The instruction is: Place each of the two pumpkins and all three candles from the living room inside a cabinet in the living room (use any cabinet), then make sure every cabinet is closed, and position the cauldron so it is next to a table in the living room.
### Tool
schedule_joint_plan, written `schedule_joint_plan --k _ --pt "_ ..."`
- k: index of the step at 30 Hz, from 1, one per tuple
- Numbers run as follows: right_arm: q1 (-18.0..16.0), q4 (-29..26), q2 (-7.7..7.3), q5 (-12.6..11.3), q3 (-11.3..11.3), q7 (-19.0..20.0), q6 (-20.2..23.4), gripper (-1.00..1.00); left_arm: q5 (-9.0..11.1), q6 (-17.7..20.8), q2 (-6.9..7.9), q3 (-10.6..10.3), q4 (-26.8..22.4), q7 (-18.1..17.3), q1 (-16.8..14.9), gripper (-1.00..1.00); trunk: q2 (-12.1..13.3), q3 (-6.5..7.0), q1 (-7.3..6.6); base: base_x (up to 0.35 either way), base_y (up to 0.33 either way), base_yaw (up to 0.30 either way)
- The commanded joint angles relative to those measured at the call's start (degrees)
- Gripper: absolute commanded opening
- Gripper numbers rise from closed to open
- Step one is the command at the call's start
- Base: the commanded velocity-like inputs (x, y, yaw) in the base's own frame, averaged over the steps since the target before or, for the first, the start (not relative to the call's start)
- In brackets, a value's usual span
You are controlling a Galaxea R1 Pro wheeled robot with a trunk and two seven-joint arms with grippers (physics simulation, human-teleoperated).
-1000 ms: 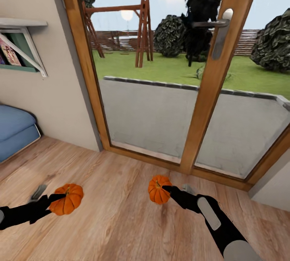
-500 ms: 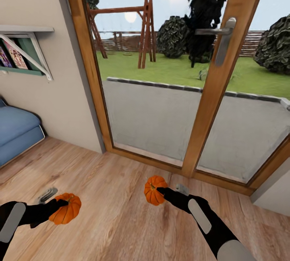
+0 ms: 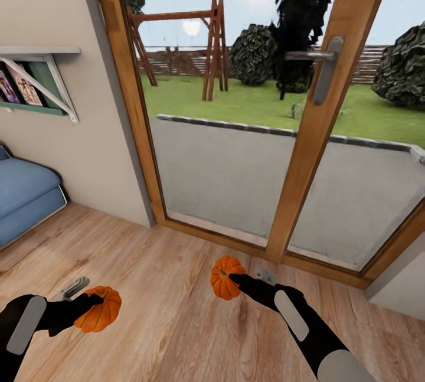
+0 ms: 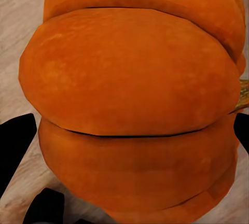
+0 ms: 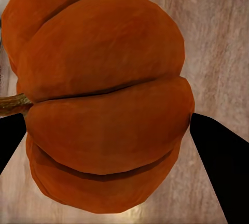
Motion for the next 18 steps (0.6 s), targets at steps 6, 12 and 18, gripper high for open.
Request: schedule_joint_plan --k 6,12,18 --pt "0.0 -0.02 1.09 0.26 0.09 -0.61 -0.07 -1.0 -0.16 0.01 -0.07 -0.02 0.0 0.13 0.01 -1.0 2.42 1.08 -1.32 0.0 0.0 0.0" --pt "-0.73 -2.64 9.65 7.47 1.44 -25.84 1.23 -1.0 -0.44 -0.56 -0.58 -0.13 0.61 0.71 0.01 -1.0 4.83 2.16 -2.64 0.0 0.0 0.0" --pt "-0.35 -3.78 9.65 10.33 2.72 -40.56 4.66 -1.0 -4.56 -1.89 -0.95 -1.67 2.66 3.12 0.01 -1.0 7.23 3.24 -3.96 0.0 0.0 0.0"
